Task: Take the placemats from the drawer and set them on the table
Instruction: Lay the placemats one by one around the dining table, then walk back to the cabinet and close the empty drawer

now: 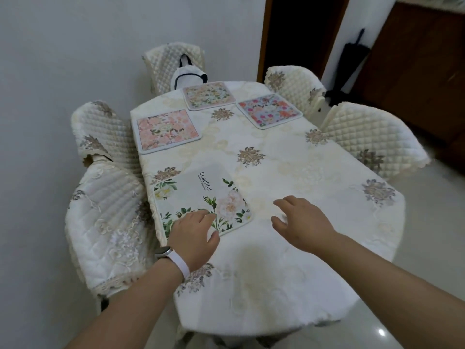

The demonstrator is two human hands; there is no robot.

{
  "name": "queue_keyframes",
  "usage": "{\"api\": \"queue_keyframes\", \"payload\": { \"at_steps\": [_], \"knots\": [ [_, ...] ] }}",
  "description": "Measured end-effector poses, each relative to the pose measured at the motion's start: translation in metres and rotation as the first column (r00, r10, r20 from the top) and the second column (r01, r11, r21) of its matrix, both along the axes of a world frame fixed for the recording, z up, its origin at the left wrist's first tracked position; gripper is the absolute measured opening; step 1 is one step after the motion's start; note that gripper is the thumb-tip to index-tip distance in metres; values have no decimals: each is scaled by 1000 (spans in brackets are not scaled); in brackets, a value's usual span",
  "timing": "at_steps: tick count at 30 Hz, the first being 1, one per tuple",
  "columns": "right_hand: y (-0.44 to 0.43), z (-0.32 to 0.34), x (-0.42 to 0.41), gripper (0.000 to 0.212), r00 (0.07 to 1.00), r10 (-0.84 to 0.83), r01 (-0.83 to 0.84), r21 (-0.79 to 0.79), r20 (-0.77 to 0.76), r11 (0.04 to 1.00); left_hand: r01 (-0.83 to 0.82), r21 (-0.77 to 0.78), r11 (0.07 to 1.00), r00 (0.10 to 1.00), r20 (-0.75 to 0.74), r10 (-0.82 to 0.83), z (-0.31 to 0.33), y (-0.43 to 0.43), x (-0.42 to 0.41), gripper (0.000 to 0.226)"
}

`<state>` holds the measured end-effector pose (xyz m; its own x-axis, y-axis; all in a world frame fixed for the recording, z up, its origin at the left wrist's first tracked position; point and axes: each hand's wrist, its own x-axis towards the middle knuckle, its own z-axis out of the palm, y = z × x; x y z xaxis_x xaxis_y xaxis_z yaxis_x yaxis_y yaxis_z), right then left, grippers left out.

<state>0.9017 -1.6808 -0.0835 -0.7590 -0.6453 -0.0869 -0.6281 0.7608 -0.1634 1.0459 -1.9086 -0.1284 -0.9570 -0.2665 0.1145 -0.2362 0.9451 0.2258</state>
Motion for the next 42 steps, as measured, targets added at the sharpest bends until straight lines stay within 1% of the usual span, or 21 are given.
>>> {"api": "queue_keyframes", "payload": {
  "at_steps": [5, 8, 12, 16, 20, 24, 27, 31, 34, 38, 42],
  "knots": [
    [76, 5, 3, 46, 997, -74, 75, -44, 16, 996, 76, -18, 997, 997, -12, -76, 10, 69, -18, 45],
    [132, 7, 7, 49, 993, -117, 119, -56, 34, 991, 150, -52, 987, 989, 20, -149, 13, 127, -27, 48],
    [202, 7, 22, 50, 985, -167, 171, -77, 48, 982, 233, -86, 969, 973, 24, -232, 16, 208, -33, 44],
    [258, 4, 40, 49, 985, -162, 167, -71, 66, 983, 231, -98, 968, 973, 43, -227, 20, 276, -16, 45],
    [312, 11, 53, 50, 980, -180, 189, -114, 81, 975, 224, -99, 969, 974, 6, -225, 28, 327, -1, 50],
    [367, 18, 62, 50, 979, -187, 196, -114, 84, 974, 250, -72, 966, 968, -20, -252, 38, 373, -3, 49],
    [401, 24, 55, 51, 969, -232, 243, -139, 91, 960, 285, -84, 955, 957, -33, -288, 48, 401, -14, 49],
    [432, 23, 44, 49, 950, -295, 309, -173, 104, 935, 325, -105, 940, 945, -3, -327, 52, 422, -33, 51],
    [449, 17, 35, 48, 927, -346, 369, -175, 148, 913, 353, -106, 930, 936, 16, -353, 47, 431, -56, 53],
    [473, 0, 15, 49, 897, -402, 426, -119, 182, 897, 398, -43, 917, 917, 58, -395, 25, 452, -97, 56],
    [498, -16, -20, 50, 865, -463, 476, -29, 193, 879, 422, 70, 904, 903, 61, -426, 5, 476, -153, 65]
  ]
}}
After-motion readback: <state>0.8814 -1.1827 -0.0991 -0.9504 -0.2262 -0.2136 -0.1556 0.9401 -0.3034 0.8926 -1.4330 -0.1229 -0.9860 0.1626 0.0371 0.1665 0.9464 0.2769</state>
